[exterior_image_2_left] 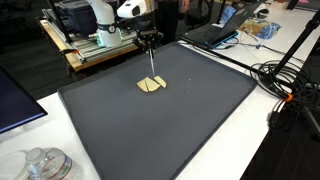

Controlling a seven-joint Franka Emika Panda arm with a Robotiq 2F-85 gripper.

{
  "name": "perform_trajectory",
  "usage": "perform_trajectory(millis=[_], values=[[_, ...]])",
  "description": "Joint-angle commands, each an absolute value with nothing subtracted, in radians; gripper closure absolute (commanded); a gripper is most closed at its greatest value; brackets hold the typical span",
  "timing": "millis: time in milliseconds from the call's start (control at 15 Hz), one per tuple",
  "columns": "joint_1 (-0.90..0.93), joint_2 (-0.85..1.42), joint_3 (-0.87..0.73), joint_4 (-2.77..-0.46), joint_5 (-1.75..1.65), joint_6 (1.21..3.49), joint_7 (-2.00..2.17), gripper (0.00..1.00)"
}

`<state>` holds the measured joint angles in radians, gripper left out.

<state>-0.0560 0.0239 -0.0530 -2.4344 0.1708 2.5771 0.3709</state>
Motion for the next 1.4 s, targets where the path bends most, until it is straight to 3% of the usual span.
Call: perform_trajectory(millis=[0,600,1000,1333], values=[[-0.068,-0.045,-0.070,-2.489,0.210,2.550,0.376,0.99],[-0.065,-0.042,-0.045,-2.497,-0.121,2.609,0.912,0.99],[-0.063,-0.022,-0.048,-2.486,-0.090,2.608,0.874,0.99],[-0.059,0.102,-0.072,-2.401,-0.252,2.581,1.224,0.99]])
